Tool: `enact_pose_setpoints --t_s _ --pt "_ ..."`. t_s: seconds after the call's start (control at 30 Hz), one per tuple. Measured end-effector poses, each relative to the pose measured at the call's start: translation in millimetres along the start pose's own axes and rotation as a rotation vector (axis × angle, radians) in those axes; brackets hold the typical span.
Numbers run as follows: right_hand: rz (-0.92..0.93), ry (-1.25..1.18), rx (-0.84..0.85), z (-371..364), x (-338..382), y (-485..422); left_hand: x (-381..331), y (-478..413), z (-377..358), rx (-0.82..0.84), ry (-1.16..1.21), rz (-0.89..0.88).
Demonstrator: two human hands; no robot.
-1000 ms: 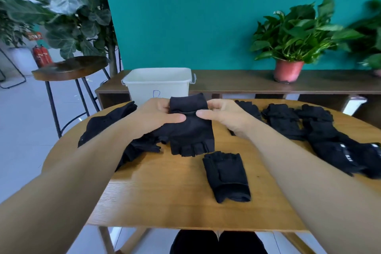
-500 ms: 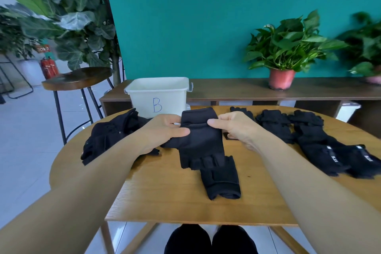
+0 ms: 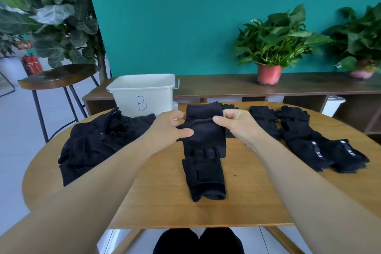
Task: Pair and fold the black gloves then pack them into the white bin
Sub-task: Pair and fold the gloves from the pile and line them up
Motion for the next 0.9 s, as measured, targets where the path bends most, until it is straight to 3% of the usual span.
enact_pose_setpoints --t_s 0.5,0.83,0.9 --pt "-0.019 -0.01 -0.024 1 -65 -52 54 -65 -19 -0.115 -0.138 0.027" --pt "0.007 0.048 0.084 5 -79 -15 69 -31 -34 -0.013 -0.229 -0.052" --pt "0.018 0.066 0.11 4 -79 -3 75 -17 -38 0.004 -0.34 -0.086"
Point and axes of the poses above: each hand's wrist, its own y-axis away from the middle knuckle, its own z-axis out of the back of the hand, x = y × z, the point moved 5 cm from there along -y, towards the middle knuckle, and after that the axes turned 3 degrees about z, right-handed, at the moved point
